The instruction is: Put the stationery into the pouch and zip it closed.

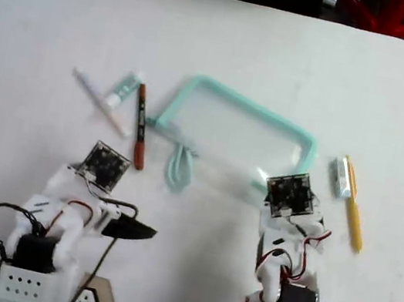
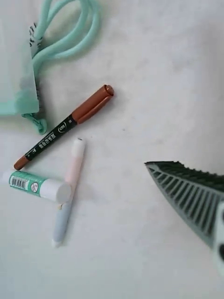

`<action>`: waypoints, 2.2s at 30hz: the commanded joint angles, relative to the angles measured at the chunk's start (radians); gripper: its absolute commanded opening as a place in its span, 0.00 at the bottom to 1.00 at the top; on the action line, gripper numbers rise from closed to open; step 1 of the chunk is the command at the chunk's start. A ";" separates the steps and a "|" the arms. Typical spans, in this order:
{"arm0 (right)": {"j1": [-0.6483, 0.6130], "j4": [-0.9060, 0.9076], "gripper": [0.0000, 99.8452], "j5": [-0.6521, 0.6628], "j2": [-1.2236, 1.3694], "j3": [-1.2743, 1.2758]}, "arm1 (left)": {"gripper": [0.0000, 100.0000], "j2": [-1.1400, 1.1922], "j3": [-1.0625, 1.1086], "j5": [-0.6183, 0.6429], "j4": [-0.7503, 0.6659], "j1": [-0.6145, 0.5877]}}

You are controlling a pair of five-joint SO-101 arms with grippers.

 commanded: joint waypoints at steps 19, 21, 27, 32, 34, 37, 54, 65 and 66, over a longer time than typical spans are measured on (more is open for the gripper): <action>-0.341 0.263 0.11 0.095 0.498 -0.618 | 0.34 0.002 -0.193 0.287 0.023 -0.209; -0.389 0.318 0.11 0.094 0.656 -0.730 | 0.34 0.004 -0.224 0.310 0.025 -0.213; -0.582 0.466 0.11 0.094 1.013 -1.071 | 0.34 0.005 -0.270 0.427 0.020 -0.217; -0.676 0.475 0.11 0.094 1.293 -1.366 | 0.34 0.005 -0.249 0.474 -0.021 -0.369; -0.691 0.483 0.11 0.094 1.442 -1.498 | 0.34 0.005 -0.209 0.511 -0.084 -0.435; -0.717 0.544 0.13 0.094 1.679 -1.726 | 0.34 0.004 -0.146 0.514 -0.160 -0.481; -0.699 0.894 0.18 0.186 2.921 -3.181 | 0.34 -0.001 -0.092 0.463 -0.144 -0.437; -0.593 0.892 0.17 0.203 3.074 -3.285 | 0.34 -0.001 -0.089 0.463 -0.146 -0.437; -0.591 0.892 0.17 0.229 3.082 -3.285 | 0.34 -0.001 -0.089 0.463 -0.146 -0.437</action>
